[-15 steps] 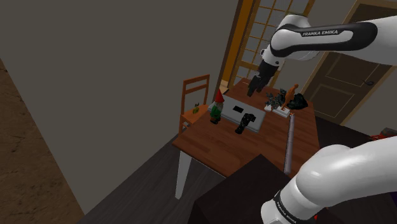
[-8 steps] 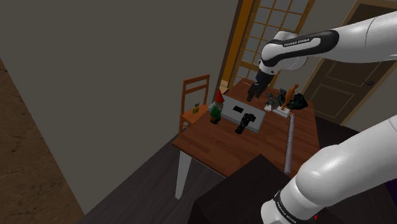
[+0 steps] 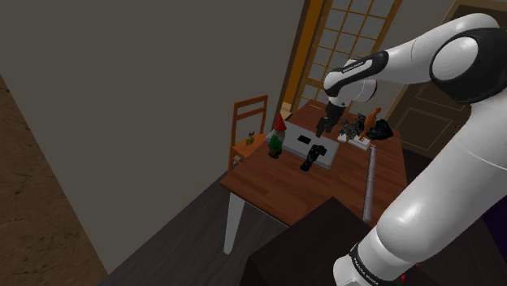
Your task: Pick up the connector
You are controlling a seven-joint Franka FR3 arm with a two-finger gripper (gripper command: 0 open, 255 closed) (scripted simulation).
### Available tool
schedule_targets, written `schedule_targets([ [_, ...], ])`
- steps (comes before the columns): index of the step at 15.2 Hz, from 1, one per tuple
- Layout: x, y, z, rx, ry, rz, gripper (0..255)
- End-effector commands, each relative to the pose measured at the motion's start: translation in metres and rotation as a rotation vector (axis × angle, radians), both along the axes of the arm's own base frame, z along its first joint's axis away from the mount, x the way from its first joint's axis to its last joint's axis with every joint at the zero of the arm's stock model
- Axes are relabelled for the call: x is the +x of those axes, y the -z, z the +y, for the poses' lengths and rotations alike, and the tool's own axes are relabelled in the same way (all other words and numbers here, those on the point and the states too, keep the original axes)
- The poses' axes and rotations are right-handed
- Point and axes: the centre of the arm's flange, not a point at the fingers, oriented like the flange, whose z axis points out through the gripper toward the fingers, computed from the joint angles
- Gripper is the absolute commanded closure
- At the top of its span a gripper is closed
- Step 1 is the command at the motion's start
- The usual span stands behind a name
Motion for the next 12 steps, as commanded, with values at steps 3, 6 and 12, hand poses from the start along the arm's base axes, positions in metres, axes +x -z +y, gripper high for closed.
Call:
schedule_targets([
  [3, 0.014, 0.035, -0.036, -0.002, 0.008, 0.02, 0],
  [6, 0.023, 0.062, -0.064, -0.004, 0.014, 0.034, 0],
  [12, 0.039, 0.116, -0.121, -0.006, 0.026, 0.064, 0],
])
